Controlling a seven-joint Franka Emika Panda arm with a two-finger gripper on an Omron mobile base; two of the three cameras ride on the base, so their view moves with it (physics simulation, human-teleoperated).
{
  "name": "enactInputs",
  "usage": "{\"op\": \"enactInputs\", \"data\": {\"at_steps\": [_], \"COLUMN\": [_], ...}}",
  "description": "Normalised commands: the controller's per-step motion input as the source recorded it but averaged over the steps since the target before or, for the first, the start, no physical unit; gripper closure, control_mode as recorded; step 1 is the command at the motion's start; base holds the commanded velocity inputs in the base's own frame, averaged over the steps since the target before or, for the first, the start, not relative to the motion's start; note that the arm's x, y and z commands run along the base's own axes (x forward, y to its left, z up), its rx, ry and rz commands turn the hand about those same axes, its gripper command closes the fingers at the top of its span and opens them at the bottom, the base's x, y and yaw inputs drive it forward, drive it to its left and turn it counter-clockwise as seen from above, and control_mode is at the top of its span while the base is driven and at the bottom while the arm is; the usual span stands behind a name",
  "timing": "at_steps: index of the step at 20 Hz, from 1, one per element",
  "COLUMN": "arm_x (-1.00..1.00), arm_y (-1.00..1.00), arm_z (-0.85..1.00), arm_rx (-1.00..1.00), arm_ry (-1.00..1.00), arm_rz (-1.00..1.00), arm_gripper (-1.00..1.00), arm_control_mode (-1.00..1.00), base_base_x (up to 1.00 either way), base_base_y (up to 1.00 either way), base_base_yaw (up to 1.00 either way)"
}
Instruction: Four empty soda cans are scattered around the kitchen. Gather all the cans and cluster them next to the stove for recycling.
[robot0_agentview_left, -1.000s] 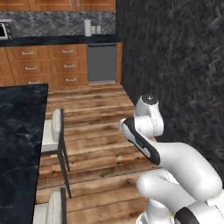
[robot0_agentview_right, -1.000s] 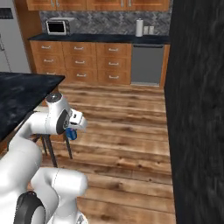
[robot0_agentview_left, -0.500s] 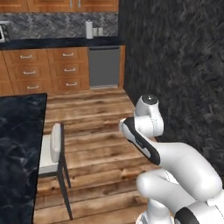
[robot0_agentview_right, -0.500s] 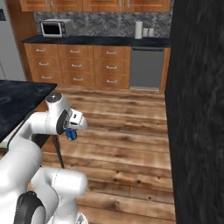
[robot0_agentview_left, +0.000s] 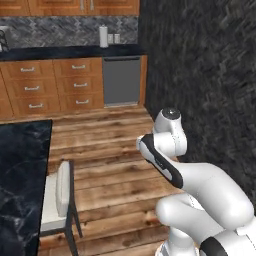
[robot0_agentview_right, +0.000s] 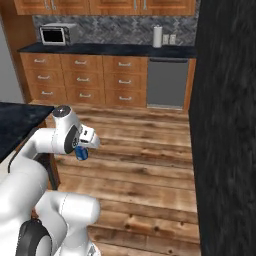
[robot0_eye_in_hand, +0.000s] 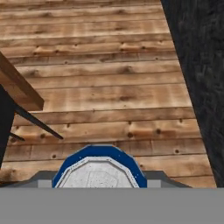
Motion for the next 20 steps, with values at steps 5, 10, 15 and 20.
{"op": "enactInputs", "data": {"at_steps": [5,10,15,20], "arm_x": [0.00,0.00,0.00,0.00], "arm_y": [0.00,0.00,0.00,0.00], "arm_z": [0.00,0.00,0.00,0.00], "arm_rx": [0.00,0.00,0.00,0.00], "arm_ry": [0.00,0.00,0.00,0.00], "arm_rz": [0.00,0.00,0.00,0.00], "arm_gripper": [1.00,1.00,1.00,1.00], "arm_control_mode": [1.00,1.00,1.00,1.00], "base_base_x": [0.69,0.67,0.66,0.65], "base_base_y": [0.00,0.00,0.00,0.02], "base_base_yaw": [0.00,0.00,0.01,0.06]}}
